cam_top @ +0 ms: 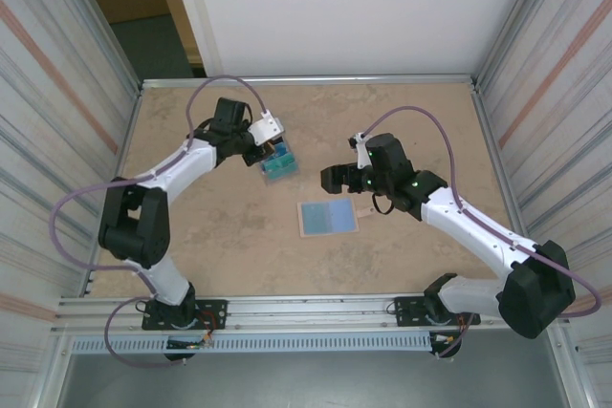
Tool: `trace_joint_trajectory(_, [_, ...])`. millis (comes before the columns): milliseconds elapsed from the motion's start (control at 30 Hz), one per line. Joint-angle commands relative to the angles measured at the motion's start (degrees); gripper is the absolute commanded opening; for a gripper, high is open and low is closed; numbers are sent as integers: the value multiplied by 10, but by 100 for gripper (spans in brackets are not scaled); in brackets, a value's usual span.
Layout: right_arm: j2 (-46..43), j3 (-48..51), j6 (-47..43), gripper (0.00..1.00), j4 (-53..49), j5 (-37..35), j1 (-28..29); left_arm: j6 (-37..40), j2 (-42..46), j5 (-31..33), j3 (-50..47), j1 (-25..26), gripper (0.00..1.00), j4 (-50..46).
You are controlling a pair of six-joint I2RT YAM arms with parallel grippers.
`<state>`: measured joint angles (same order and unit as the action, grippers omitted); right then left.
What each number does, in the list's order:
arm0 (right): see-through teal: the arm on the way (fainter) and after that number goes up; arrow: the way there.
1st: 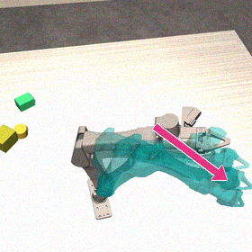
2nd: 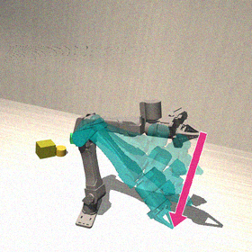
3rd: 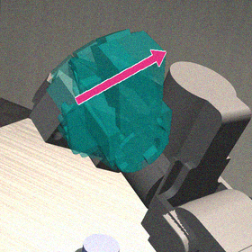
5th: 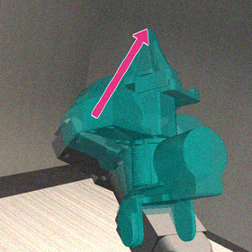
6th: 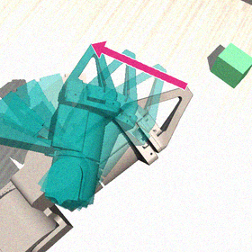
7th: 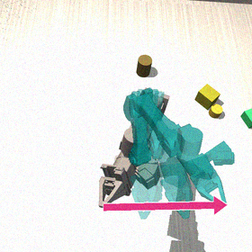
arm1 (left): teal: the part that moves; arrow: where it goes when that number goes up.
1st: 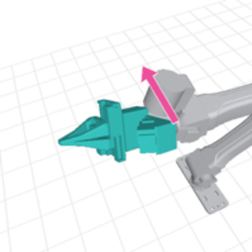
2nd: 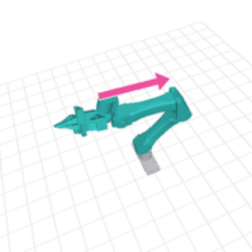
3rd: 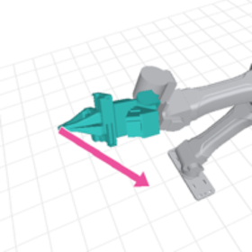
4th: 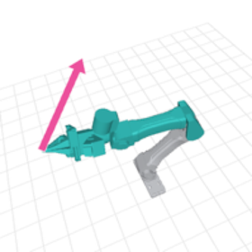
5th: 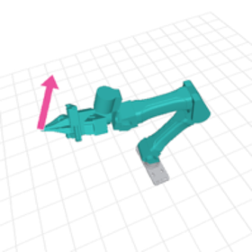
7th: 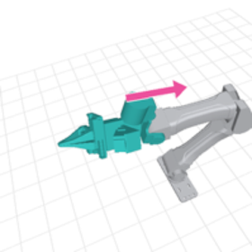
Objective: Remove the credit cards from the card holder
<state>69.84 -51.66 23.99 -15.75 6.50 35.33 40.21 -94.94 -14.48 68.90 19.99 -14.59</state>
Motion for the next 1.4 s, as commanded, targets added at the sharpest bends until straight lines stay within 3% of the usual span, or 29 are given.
trace_joint_trajectory(0, [-6, -8, 28, 99, -29, -58, 10, -27, 58, 24, -32, 20, 63, 14])
trace_joint_trajectory(167, [-7, -3, 56, 99, -55, -106, 27, -68, 135, 98, -107, 66, 98, 70])
trace_joint_trajectory(633, [44, 11, 109, 99, -81, -169, 124, -275, 299, 309, -266, 221, 99, 161])
trace_joint_trajectory(767, [75, -1, 109, 98, -89, -180, 152, -343, 321, 335, -301, 257, 99, 185])
trace_joint_trajectory(1133, [164, -40, 96, 79, -97, -145, 180, -471, 337, 426, -363, 267, 99, 176])
trace_joint_trajectory(1367, [214, -61, 86, 68, -95, -123, 189, -510, 352, 462, -386, 266, 99, 145])
